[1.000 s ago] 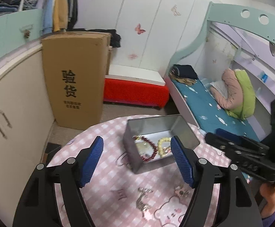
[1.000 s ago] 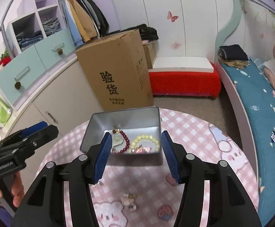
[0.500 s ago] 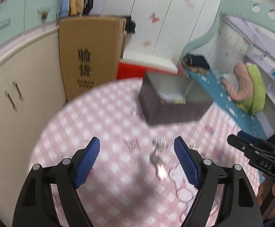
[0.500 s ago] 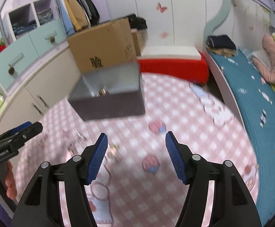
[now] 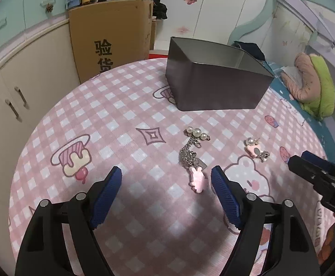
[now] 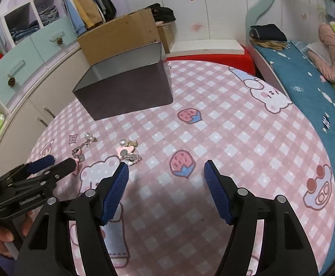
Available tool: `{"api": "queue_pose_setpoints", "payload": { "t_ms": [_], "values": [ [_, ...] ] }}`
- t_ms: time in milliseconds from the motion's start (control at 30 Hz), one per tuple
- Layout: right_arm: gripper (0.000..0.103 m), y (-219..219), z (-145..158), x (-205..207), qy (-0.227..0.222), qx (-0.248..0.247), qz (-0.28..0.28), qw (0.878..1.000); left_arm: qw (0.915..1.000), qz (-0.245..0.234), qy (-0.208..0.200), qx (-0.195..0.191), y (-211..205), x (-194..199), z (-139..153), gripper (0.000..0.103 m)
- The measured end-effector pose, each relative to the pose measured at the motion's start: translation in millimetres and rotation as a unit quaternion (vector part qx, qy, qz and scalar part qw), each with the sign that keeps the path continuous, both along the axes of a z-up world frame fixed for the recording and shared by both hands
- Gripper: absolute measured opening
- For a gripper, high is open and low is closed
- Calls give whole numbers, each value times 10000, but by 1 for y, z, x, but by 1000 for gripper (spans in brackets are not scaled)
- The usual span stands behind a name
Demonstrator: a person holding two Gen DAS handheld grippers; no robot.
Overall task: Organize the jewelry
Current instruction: 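Open both tools and move them back over the remaining jewelry, then grasp the pink charm earring with the left tool while the right tool grasps another pink earring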
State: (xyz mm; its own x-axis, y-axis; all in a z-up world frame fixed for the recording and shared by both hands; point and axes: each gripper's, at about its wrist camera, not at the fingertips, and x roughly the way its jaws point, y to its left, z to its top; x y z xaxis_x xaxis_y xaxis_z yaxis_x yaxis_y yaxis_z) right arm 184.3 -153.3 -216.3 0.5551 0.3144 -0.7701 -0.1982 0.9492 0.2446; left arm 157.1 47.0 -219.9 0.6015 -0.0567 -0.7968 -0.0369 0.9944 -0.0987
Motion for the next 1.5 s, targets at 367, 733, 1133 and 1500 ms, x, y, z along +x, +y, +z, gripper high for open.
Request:
{"api": "queue_pose_setpoints", "payload": {
  "t_ms": [367, 733, 1133, 1500],
  "values": [
    [66, 11, -6, 6, 70, -1, 118, 9999, 9985, -229, -137, 475, 2, -1, 3, 12],
    [66, 22, -8, 7, 107, -69, 262, 9996, 9987, -328, -284, -251, 28, -7, 6, 33],
    [66, 25, -10, 10, 180, -22, 238, 9996, 9916, -1119, -292, 574, 15, 13, 5, 54],
    [66, 23, -10, 13, 184, -38, 212, 9996, 9877, -1465, -242, 486, 23, 23, 2, 14]
  ]
}}
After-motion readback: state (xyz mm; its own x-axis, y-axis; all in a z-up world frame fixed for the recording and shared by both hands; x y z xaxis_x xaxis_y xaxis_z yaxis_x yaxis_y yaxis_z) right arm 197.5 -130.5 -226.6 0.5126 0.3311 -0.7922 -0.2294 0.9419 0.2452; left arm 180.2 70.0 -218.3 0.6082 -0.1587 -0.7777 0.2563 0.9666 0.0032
